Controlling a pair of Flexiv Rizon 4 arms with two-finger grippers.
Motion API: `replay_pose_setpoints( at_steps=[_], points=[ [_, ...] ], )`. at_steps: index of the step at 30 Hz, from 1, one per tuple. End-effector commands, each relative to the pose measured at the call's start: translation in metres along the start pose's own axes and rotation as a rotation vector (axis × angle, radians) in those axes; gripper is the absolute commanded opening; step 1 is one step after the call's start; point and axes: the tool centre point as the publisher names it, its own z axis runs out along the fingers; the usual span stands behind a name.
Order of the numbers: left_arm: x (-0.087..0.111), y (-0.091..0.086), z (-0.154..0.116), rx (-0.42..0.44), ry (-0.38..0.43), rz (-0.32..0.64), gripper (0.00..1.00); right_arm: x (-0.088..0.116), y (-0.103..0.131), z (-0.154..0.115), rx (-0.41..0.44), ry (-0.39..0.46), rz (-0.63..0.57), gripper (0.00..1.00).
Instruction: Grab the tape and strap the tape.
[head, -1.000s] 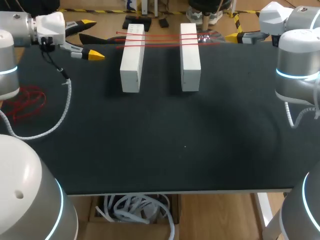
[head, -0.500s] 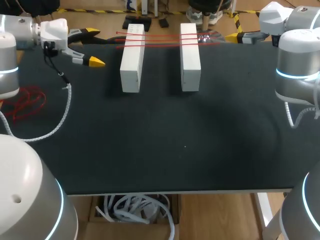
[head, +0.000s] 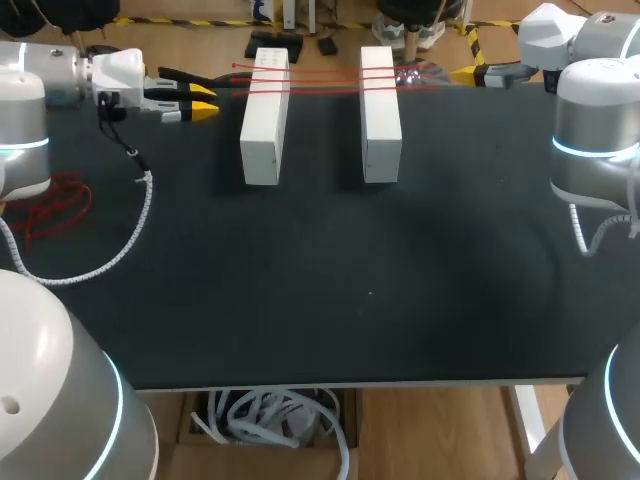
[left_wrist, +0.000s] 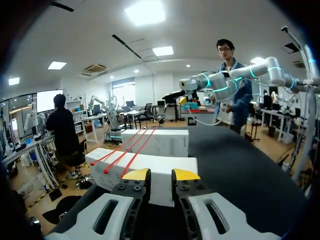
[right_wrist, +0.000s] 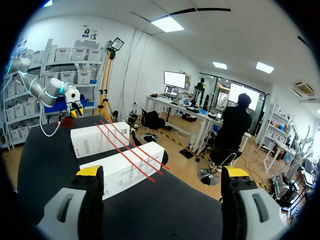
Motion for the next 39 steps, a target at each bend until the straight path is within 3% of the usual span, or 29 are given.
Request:
replay_pose_setpoints(
  at_steps=[1,4,7,22,39],
  points=[
    [-0.013,0.009,0.006,0.005,0.051,0.0,0.33,0.0,0.0,0.0,-0.001,0.0,0.0,1.0],
    [-0.018,0.013,0.008,0.004,0.058,-0.002,0.36,0.0,0.0,0.0,-0.001,0.0,0.0,1.0],
    [-0.024,0.016,0.012,0.007,0.067,0.0,0.31,0.0,0.0,0.0,-0.001,0.0,0.0,1.0],
    [-0.053,0.027,0.023,0.016,0.079,0.008,0.27,0.0,0.0,0.0,-0.001,0.0,0.0,1.0],
    [-0.066,0.039,0.032,0.026,0.085,-0.003,0.24,0.0,0.0,0.0,-0.001,0.0,0.0,1.0]
  ],
)
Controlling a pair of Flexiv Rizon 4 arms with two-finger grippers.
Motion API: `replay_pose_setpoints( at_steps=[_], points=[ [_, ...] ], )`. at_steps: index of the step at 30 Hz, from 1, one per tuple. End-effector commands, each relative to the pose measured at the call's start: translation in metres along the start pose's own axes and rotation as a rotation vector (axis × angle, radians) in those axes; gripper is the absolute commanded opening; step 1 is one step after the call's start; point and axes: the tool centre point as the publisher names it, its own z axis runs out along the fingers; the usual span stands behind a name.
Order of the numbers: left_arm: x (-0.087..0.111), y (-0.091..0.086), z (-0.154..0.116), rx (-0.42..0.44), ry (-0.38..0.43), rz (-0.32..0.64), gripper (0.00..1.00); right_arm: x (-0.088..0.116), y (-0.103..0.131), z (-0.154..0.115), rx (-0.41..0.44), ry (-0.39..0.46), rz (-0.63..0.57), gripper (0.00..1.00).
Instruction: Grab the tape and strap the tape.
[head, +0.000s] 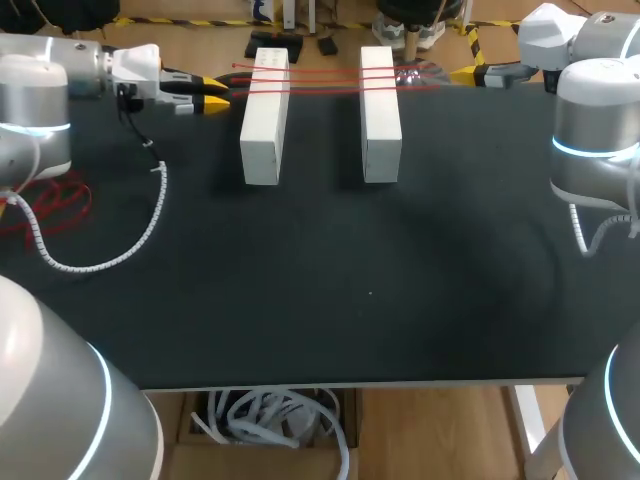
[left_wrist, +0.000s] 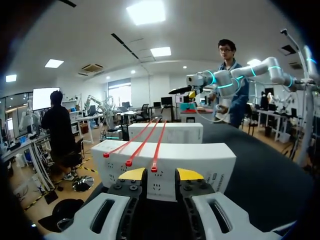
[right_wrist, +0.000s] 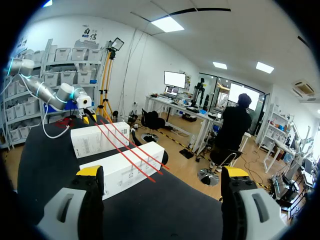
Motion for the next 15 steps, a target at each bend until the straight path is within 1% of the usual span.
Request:
replay_pose_setpoints(
  at_steps=[1,4,8,13,15],
  points=[
    [-0.0084,0.0062,0.0027,0.009,0.037,-0.003,0.24,-0.0001,-0.0002,-0.0003,-0.001,0.0,0.0,1.0],
    [-0.0099,0.0073,0.0037,0.01,0.039,-0.004,0.24,-0.0001,-0.0002,-0.0003,-0.001,0.0,0.0,1.0],
    [-0.0112,0.0072,0.0056,0.011,0.04,-0.005,0.27,-0.0001,-0.0002,-0.0003,-0.001,0.0,0.0,1.0],
    [-0.0109,0.0065,0.0095,0.018,0.042,-0.007,0.25,-0.0001,-0.0002,-0.0003,-0.001,0.0,0.0,1.0],
    [-0.0106,0.0057,0.011,0.022,0.04,-0.007,0.26,-0.0001,-0.0002,-0.0003,-0.001,0.0,0.0,1.0]
  ],
)
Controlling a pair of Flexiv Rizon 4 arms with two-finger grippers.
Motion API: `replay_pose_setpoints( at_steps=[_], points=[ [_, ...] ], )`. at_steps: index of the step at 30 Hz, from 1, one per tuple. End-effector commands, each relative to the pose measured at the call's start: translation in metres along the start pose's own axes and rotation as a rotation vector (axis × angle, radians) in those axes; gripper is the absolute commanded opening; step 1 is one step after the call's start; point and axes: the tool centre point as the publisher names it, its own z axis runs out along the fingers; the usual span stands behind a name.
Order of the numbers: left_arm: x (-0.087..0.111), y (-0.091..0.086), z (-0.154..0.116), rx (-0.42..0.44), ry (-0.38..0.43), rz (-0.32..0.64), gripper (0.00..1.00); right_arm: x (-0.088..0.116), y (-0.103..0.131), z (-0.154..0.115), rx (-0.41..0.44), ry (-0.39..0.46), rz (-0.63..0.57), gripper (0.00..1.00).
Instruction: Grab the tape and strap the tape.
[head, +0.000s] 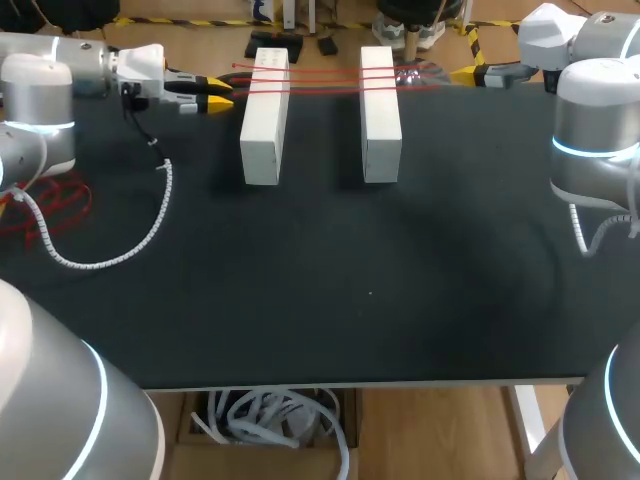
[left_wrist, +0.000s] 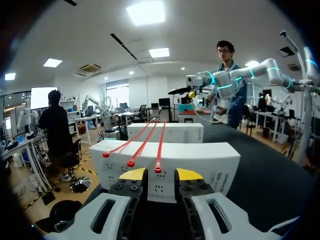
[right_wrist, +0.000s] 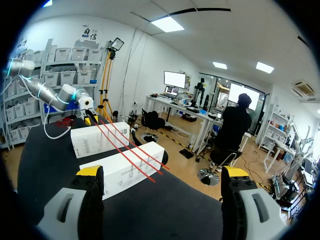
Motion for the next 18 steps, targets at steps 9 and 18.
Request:
replay_pose_setpoints(
  at_steps=[9,18],
  points=[
    [-0.0029,0.0012,0.0095,0.026,0.013,-0.005,0.22,-0.0001,-0.0002,-0.0003,-0.001,0.0,0.0,1.0],
    [0.0007,0.0019,0.0122,0.033,0.014,-0.012,0.16,-0.0001,-0.0002,-0.0003,-0.001,0.0,0.0,1.0]
  ],
)
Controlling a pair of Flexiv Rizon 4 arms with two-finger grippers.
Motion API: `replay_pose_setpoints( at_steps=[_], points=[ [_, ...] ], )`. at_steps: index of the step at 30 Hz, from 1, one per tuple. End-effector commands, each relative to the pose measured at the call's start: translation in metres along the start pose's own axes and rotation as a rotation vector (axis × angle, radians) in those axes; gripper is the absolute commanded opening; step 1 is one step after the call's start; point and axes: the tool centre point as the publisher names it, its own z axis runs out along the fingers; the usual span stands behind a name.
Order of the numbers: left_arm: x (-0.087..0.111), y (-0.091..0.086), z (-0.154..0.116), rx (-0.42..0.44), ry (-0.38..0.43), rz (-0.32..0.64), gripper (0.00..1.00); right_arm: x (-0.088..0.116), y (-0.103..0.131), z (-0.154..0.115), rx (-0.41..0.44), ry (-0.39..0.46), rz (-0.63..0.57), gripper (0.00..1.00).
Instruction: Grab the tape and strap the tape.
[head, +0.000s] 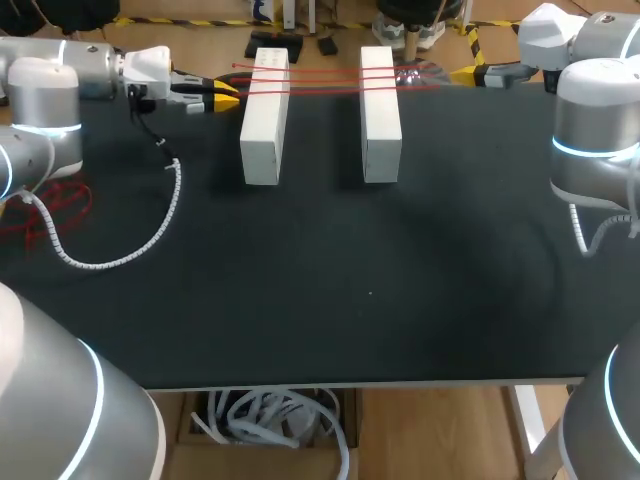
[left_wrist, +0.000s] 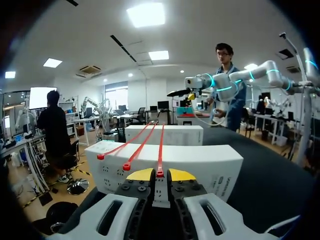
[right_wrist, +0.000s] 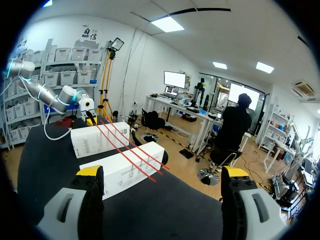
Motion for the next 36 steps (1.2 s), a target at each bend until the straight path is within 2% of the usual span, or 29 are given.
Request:
replay_pose_setpoints(
  at_steps=[1,6,10,13,16,19,25,31,36],
  points=[
    [-0.001,0.002,0.001,0.008,-0.001,-0.004,0.16,0.0,0.0,0.0,-0.001,0.0,0.0,1.0],
    [0.001,0.001,0.002,0.013,-0.004,-0.005,0.18,0.0,0.0,0.0,-0.001,0.0,0.0,1.0],
    [0.001,0.0,0.003,0.017,-0.005,-0.006,0.15,0.0,0.0,0.0,-0.001,0.0,0.0,1.0],
    [0.001,-0.001,0.004,0.021,-0.006,-0.004,0.16,0.0,0.0,0.0,-0.001,0.0,0.0,1.0],
    [0.001,-0.001,0.005,0.023,-0.005,-0.003,0.13,0.0,0.0,0.0,-0.001,0.0,0.0,1.0],
    [0.001,-0.001,0.005,0.025,-0.006,-0.004,0.01,0.0,0.0,0.0,-0.001,0.0,0.0,1.0],
    [0.001,-0.001,0.004,0.03,-0.007,-0.004,0.0,0.0,0.0,0.0,-0.001,0.0,0.0,1.0],
    [0.007,-0.009,0.0,0.099,-0.01,-0.01,0.0,0.0,0.0,0.0,-0.001,0.0,0.0,1.0],
    [0.017,-0.024,-0.002,0.155,0.012,-0.009,0.0,0.0,0.0,0.0,-0.001,0.0,0.0,1.0]
  ],
)
